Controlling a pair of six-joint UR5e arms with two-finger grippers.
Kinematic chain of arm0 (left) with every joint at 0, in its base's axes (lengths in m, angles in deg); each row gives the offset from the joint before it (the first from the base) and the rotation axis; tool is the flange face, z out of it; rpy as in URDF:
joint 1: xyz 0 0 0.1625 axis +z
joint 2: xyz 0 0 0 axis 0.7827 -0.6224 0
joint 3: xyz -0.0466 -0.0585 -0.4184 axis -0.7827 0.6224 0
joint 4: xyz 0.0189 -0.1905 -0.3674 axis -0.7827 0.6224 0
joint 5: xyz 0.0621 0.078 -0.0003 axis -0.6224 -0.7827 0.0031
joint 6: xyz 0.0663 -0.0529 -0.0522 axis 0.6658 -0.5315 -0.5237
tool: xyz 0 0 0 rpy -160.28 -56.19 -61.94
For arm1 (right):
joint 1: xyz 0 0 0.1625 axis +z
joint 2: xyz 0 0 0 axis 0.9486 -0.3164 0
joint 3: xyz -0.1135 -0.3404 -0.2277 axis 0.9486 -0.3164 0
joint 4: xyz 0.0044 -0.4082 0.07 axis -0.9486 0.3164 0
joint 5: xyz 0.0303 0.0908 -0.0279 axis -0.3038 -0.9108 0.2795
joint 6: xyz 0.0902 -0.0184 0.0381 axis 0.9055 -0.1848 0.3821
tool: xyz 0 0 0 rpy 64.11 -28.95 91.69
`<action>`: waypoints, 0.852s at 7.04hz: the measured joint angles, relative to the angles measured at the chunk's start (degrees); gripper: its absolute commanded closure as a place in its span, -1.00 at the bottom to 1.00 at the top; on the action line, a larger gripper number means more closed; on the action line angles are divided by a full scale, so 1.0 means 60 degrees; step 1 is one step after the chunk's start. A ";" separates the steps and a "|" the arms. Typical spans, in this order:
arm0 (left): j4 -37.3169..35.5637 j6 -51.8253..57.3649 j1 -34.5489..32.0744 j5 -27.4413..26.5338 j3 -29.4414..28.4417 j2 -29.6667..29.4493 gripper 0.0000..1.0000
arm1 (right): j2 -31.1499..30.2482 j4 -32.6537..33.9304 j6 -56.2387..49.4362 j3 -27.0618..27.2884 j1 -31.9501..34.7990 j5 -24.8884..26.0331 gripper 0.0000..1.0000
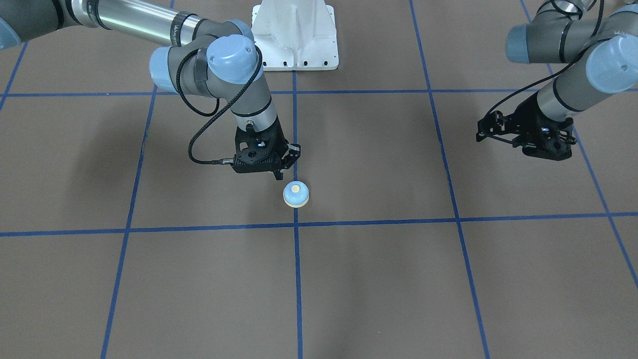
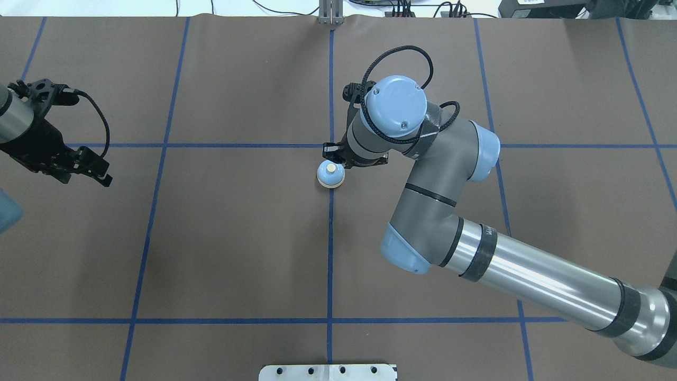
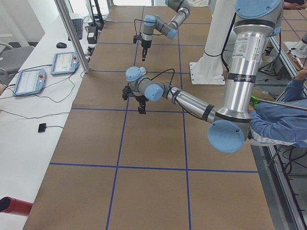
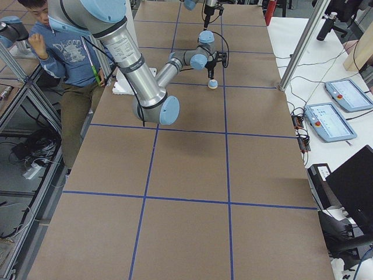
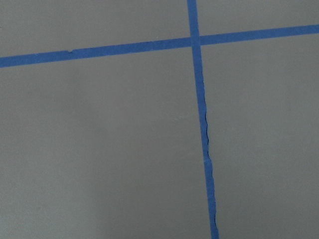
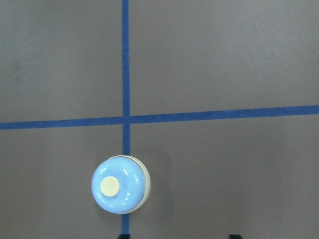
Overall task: Place and press bell with both arms
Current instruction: 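Move the right gripper above the bell's white button, then press down on the bell button with the right gripper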
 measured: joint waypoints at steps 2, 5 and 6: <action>0.0000 -0.0038 0.0007 0.0000 -0.0016 0.0008 -0.98 | 0.0571 0.0188 -0.0008 -0.0725 -0.0100 -0.0010 1.00; -0.0001 -0.0062 0.0017 0.0000 -0.0044 0.0010 -0.98 | 0.0740 0.0201 -0.0078 -0.1084 -0.0190 0.0005 1.00; 0.0000 -0.0063 0.0017 0.0000 -0.0054 0.0015 -0.98 | 0.0779 0.0188 -0.0099 -0.1225 -0.0220 0.0021 1.00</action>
